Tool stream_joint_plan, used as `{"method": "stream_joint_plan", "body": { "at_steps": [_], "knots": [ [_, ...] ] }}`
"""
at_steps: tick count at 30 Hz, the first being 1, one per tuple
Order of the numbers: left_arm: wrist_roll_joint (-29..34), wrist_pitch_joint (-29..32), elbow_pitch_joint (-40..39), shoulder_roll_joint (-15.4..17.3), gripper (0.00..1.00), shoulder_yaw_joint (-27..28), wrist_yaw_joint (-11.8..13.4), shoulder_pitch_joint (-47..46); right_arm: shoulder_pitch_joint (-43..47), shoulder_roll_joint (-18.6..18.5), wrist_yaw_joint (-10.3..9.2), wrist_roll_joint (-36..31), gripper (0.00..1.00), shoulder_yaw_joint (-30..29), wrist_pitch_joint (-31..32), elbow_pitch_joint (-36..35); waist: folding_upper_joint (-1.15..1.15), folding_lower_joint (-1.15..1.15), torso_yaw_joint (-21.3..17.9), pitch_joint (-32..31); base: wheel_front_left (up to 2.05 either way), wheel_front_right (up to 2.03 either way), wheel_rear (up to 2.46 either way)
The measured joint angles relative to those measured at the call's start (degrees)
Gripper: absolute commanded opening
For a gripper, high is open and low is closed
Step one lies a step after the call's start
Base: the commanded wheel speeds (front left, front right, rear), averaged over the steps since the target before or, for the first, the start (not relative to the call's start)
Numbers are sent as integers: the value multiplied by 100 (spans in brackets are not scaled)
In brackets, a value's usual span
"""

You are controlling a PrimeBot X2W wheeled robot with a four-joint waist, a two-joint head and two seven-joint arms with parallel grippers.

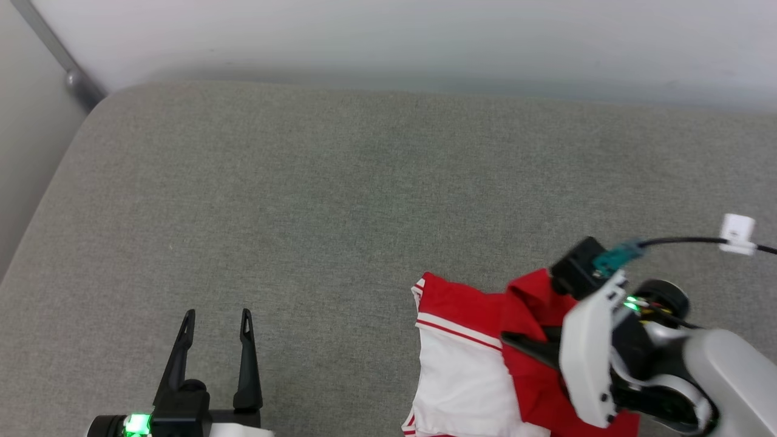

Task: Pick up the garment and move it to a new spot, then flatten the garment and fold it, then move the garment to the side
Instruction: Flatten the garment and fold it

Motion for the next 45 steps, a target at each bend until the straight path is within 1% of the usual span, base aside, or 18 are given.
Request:
{"method": "stream_joint_plan", "body": {
  "at_steps": [3, 7, 11, 15, 16, 17, 18, 23, 25, 27, 30, 31, 35, 39, 41, 45],
  "knots": [
    [1, 0, 37, -41, 100, -27, -9, -111, -500, 242, 0, -48, 0, 538, 3, 468, 0, 0, 37, 122, 0, 0, 0],
    [8, 0, 69, -77, 100, -75, -46, -246, -949, 432, 0, -121, 0, 1200, -98, 1162, 0, 0, 135, 250, 0, 0, 0],
    [8, 0, 109, -93, 100, -69, -46, -286, -1177, 501, 0, -105, 0, 1725, -296, 1705, 0, 0, 229, 333, 0, 0, 0],
    [8, 0, 126, -102, 100, -26, -38, -298, -1325, 491, 0, -2, 0, 2031, -610, 2002, 0, 0, 224, 335, 0, 0, 0],
    [8, 0, 133, -103, 100, -14, -31, -292, -1352, 478, 0, 16, 6, 2081, -710, 2028, 0, 0, 206, 317, 0, 0, 0],
    [8, 0, 145, -103, 100, 4, -27, -274, -1369, 454, 0, 35, 37, 2124, -817, 2036, 0, 0, 187, 291, 0, 0, 0],
    [8, 0, 156, -103, 100, 16, -24, -247, -1388, 410, 0, 43, 100, 2176, -922, 2027, 0, 0, 165, 259, 0, 0, 0],
    [7, 0, 168, -85, 100, 75, -47, -173, -1463, 135, 0, -32, 100, 2128, -1764, 1708, 0, 0, 17, 54, 0, 0, 0],
    [-1, 0, 166, -70, 100, 125, -59, -91, -1463, 47, 0, -169, 100, 1897, -2184, 1564, 0, 0, -65, -36, 0, 0, 0],
    [-2, 0, 158, -49, 100, 167, -82, -62, -1438, -25, 0, -448, 100, 1597, -2601, 1504, 0, 0, -162, -117, 0, 0, 0],
    [-2, 0, 149, -48, 100, 188, -99, -4, -1256, -20, 0, -871, 100, 938, -3214, 1535, 0, 0, -317, -233, 0, 0, 0],
    [-2, 0, 152, -43, 100, 208, -125, 29, -949, 135, 0, -1397, 100, 192, -3817, 1655, 0, 0, -471, -335, 0, 0, 0],
    [-2, 0, 170, -46, 100, 223, -151, 50, -439, 503, 0, -2196, 100, -933, -4532, 1860, 0, 0, -646, -458, 0, 0, 0],
    [-2, 0, 201, -48, 100, 259, -167, 54, 109, 950, 1, -2982, 100, -1885, -5212, 1951, 0, 0, -776, -548, 0, 0, 0],
    [-2, 0, 216, -51, 100, 274, -183, 56, 421, 1194, 0, -3232, 100, -2264, -5490, 1986, 0, 0, -809, -589, 0, 0, 0],
    [-12, 0, 243, -57, 100, 305, -200, 121, 965, 1635, 0, -3553, 100, -2871, -5780, 1935, 0, 0, -833, -656, 0, 0, 0]
  ]
}}
